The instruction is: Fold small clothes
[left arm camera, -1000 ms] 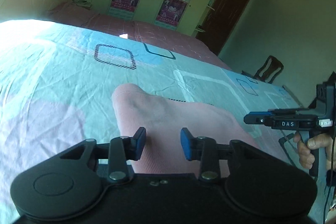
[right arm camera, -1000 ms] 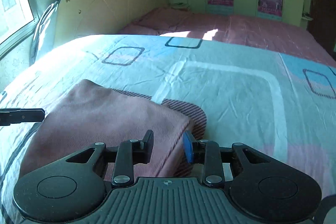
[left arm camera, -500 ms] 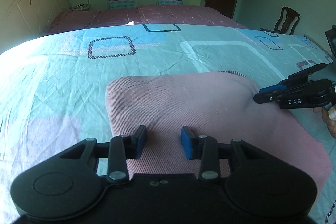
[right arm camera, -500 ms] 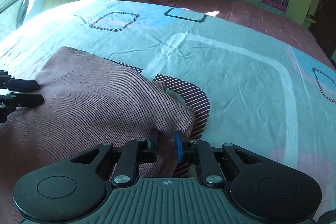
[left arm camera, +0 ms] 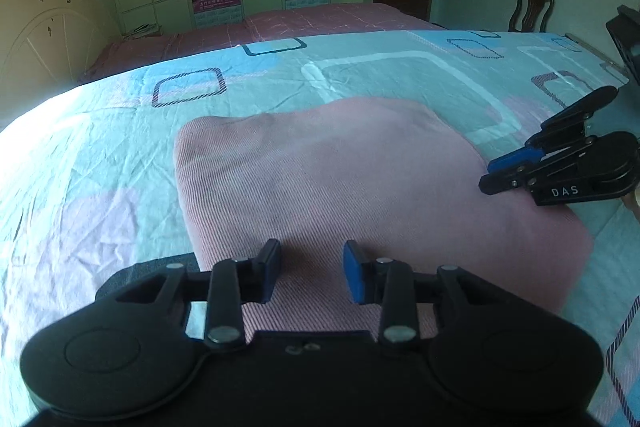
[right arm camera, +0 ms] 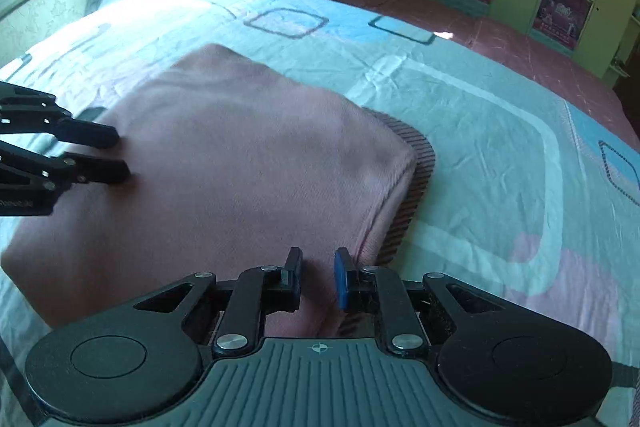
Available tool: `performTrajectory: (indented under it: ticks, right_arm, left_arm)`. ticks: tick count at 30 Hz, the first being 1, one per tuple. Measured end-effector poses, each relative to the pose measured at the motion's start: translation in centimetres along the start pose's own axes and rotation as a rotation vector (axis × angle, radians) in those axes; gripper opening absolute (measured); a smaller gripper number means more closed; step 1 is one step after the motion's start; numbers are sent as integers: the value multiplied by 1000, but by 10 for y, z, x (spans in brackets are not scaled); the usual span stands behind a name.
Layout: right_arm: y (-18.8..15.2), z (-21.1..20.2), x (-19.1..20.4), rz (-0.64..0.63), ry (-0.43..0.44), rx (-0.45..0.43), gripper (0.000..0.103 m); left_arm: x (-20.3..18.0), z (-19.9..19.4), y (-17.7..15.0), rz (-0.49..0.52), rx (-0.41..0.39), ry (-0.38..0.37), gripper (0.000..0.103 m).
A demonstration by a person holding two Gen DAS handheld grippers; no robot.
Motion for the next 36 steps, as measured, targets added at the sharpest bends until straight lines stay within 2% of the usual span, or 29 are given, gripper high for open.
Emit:
performTrajectory:
  ticks: [3,8,13,16,21,26,36]
  right_arm:
    - [-1,-2,-8,78,20,4,15]
    - [-1,-38,2,63,32,-52,15]
    - [-22,-66,18,34,80,-79,15]
    - [-39,-57,20,-5,32,-40,15]
    - [-55,-48,10,40,2,-4,15]
    - [-60,-45,11,45,-15,-2,15]
    - [-66,-41,13,60,-27,-26,15]
  left_arm:
    - [1,-6,-1,-25,-8,13,34]
    - [-5,-27,-5,-72,-38,22,34]
    - [-21,-44,-26,-107,-64,19,34]
    - [-26,-47,-34,-100,-68,46,34]
    - [-29,-46,-48,-73,-32,72,34]
    - [-26,-46,-63,-108,-23,71,34]
    - [-28,-45,-69,-133,-25,104,35]
Point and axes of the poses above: each gripper's, at about its wrist camera, not at the fingertips, and z roughly the way its jaws point, x to its left, y to its top, the point moved 7 cm from there along z, roughly the way its jaws point, and after that the axes turned 10 degrees about -y, right-handed, at the moved point
